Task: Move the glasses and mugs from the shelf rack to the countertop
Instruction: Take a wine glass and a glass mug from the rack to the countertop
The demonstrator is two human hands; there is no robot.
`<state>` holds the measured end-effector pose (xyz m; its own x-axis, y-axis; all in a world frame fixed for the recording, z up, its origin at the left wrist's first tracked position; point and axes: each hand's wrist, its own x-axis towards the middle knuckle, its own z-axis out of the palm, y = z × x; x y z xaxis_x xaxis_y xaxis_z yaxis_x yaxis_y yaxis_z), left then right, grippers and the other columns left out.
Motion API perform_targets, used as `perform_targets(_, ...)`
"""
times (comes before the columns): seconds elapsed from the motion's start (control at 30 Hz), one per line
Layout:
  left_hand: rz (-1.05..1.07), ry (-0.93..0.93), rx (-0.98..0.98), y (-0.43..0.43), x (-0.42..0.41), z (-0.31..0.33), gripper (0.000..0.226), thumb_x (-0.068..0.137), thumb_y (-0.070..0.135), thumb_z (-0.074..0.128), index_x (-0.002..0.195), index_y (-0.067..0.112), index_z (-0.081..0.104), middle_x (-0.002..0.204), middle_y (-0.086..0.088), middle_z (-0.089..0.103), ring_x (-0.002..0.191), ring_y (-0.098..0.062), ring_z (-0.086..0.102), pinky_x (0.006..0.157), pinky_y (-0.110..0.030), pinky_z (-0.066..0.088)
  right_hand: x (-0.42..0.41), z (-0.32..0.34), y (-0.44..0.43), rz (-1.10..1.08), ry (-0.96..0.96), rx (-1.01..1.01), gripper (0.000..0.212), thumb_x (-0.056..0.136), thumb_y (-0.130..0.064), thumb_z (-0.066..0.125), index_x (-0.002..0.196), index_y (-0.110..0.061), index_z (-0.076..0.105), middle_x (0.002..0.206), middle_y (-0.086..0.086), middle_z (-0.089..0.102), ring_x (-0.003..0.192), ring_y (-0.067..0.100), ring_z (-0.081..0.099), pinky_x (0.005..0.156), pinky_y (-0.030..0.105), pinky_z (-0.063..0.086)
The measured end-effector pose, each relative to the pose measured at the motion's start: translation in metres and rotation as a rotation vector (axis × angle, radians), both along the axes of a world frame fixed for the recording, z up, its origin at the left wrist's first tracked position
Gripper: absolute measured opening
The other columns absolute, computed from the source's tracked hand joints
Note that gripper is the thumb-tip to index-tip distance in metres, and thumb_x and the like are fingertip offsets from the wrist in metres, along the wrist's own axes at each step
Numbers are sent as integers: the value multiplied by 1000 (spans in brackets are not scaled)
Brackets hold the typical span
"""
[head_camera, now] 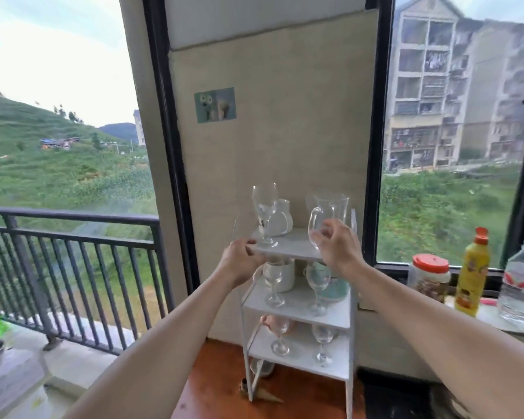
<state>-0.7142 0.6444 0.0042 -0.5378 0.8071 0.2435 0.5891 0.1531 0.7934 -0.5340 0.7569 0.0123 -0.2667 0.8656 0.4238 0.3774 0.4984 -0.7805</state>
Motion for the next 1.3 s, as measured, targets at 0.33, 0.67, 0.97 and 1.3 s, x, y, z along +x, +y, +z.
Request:
perform_targets(0.33,-146,-489,246,103,-49,23,61,79,43,72,128,14,50,107,-6,68,87,-19,66,69,-30,47,-33,9,32,116,481,-388,28,91,-39,64,97,-13,68,88,9,76,82,19,70,64,34,58)
perform_targets(0.67,-710,-699,208,112,-67,23,41,77,39,71,106,12,60,73,-9,59,66,-24,61,65,-34,50,-28,8,12,-24,573,-381,34,99,-45,48,87,-19,67,56,-6,59,50,9,59,54,26,49)
perform_targets(0.97,-888,-816,108,61,-24,15,67,62,52,78,112,16,53,76,-4,61,68,-19,58,76,-38,49,51,2,-61,19,629,-550,37,96,-45,52,67,-22,58,52,-6,46,47,13,48,45,24,42)
perform_targets(1.3,-1162,-886,-128,-27,165,-47,63,61,50,82,110,18,58,78,-7,65,71,-22,61,80,-41,48,230,-64,-208,-332,584,-581,45,93,-46,52,54,-25,47,51,-4,38,45,13,42,48,25,37)
